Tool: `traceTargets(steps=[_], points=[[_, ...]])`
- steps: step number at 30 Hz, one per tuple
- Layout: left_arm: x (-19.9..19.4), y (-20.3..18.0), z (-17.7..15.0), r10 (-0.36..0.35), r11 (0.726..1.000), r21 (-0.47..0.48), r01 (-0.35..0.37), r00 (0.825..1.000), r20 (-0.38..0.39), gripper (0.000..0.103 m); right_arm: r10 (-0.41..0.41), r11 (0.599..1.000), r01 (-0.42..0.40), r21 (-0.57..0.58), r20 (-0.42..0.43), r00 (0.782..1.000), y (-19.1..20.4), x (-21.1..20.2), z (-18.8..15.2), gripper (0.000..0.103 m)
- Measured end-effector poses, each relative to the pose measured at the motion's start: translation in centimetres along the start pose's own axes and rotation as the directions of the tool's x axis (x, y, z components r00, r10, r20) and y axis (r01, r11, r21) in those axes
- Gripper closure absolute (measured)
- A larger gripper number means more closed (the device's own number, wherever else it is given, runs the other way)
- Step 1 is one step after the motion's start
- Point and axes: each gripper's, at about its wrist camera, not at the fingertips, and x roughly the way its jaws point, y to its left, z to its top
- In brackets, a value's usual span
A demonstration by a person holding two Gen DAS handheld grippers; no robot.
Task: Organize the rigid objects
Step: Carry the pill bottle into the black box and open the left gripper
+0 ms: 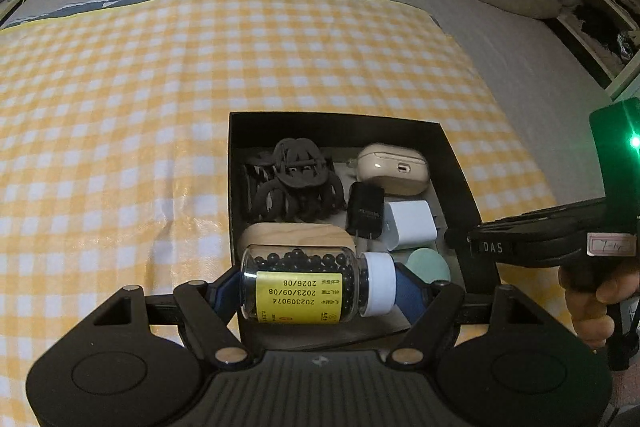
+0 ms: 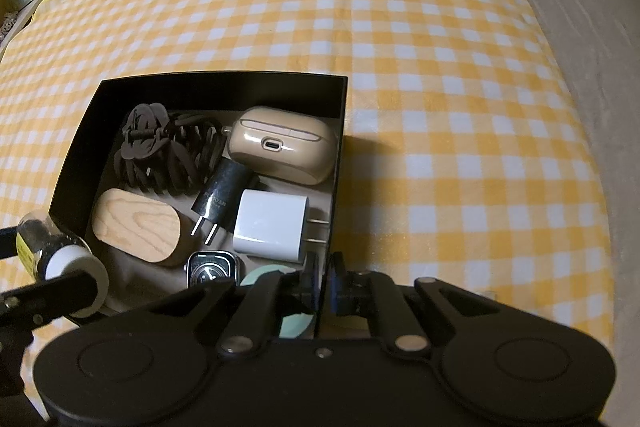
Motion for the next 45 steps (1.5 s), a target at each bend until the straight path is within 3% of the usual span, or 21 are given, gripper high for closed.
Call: traceTargets(steps=[8, 16, 29, 39, 45], points=[[0.8, -0.4, -0.2, 0.015, 1.0, 0.028, -0.014, 0.999, -0.048, 0.026, -0.001, 1.0, 0.001, -0.002, 0.0, 1.0, 0.1, 0.0, 0.0, 0.097], [1.2, -0.2, -0.3, 0.006, 0.998, 0.07, -0.002, 0.998, -0.056, 0.019, -0.004, 1.0, 0.004, -0.002, -0.001, 1.0, 0.0, 0.0, 0.0, 0.097], [1.2, 0.1, -0.1, -0.003, 0.995, 0.098, 0.01, 0.998, -0.064, 0.015, -0.006, 1.0, 0.006, -0.003, 0.0, 1.0, 0.3, 0.0, 0.1, 0.097], [-1.8, -0.2, 0.0, 0.009, 0.992, 0.129, -0.013, 0.999, 0.034, 0.006, -0.008, 1.0, 0.008, -0.003, 0.002, 1.0, 0.4, 0.0, 0.1, 0.097], [-3.0, 0.3, 0.0, 0.017, 0.992, 0.126, -0.028, 0.996, 0.088, 0.003, 0.013, 1.0, -0.013, 0.014, 0.027, 1.0, -0.4, -0.5, -0.2, 0.09]])
